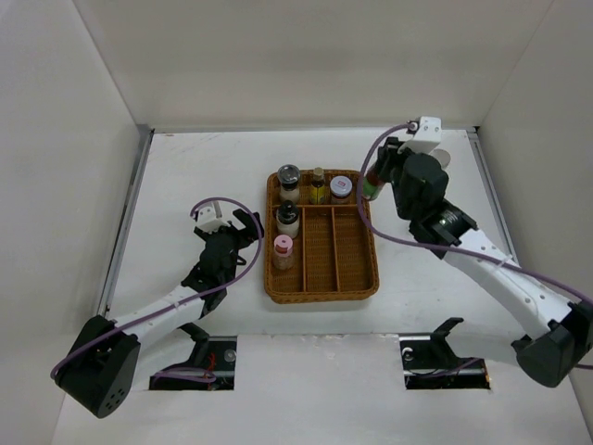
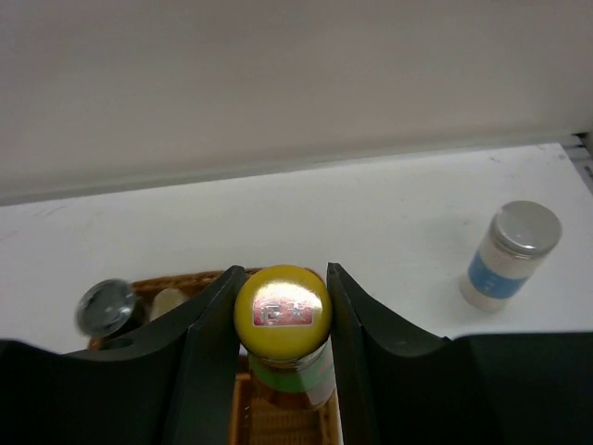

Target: Organize the condiment bottles

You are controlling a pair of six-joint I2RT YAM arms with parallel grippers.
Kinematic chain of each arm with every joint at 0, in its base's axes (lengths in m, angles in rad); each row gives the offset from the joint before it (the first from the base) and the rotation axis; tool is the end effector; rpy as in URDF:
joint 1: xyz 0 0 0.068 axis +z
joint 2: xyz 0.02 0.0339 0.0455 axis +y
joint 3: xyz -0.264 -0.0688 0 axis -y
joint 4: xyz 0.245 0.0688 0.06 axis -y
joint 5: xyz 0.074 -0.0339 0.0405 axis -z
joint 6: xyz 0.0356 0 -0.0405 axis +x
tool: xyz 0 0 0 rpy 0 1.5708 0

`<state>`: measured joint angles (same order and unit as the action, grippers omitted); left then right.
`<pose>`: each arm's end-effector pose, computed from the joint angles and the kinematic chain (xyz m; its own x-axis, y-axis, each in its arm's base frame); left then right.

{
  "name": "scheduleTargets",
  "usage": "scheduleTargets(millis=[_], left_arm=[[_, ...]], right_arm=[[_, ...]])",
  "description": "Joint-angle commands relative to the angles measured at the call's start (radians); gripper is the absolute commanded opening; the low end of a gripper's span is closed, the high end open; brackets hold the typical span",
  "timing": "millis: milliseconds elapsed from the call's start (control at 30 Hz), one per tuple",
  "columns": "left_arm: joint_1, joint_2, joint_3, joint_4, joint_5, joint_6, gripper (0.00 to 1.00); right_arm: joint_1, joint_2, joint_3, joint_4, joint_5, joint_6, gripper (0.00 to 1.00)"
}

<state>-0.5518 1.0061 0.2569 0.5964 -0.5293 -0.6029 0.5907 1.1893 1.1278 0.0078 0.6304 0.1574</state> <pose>0.1819 -0.0908 0.1976 -0.1224 -0.4994 -0.8577 -0.0508 0.8662 -0.4971 0.2380 0.1344 0.3978 -0.0379 0.1270 -0.9912 0.0455 0.9911 0.1253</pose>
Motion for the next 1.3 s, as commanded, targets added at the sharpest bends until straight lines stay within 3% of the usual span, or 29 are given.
scheduleTargets(millis=[0, 133, 300, 700, 933, 1100, 1267], left_arm=[[0.006, -0.017, -0.001, 0.049, 0.009, -0.008, 0.86], [0.008, -0.02, -0.001, 0.051, 0.002, -0.008, 0.86], [0.011, -0.014, -0.001, 0.051, 0.005, -0.008, 0.86], [0.01, -0.008, 0.001, 0.051, 0.009, -0.008, 0.86], [0.011, -0.014, -0.004, 0.051, 0.009, -0.008, 0.86], [0.01, -0.001, 0.001, 0.052, 0.009, -0.008, 0.86], [0.011, -0.006, -0.001, 0.052, 0.009, -0.008, 0.86]], right_arm=[[0.094, -0.052, -0.011, 0.064, 0.026, -0.013, 0.25], [0.207, -0.05, -0.008, 0.09, -0.023, -0.006, 0.25], [0.264, 0.056, -0.01, 0.184, -0.09, 0.011, 0.25], [0.263, 0.283, -0.033, 0.34, -0.115, 0.053, 0.25], [0.266, 0.352, -0.057, 0.339, -0.103, 0.056, 0.27], [0.266, 0.354, -0.091, 0.345, -0.083, 0.056, 0.4], [0.277, 0.317, -0.114, 0.337, -0.078, 0.057, 0.67]])
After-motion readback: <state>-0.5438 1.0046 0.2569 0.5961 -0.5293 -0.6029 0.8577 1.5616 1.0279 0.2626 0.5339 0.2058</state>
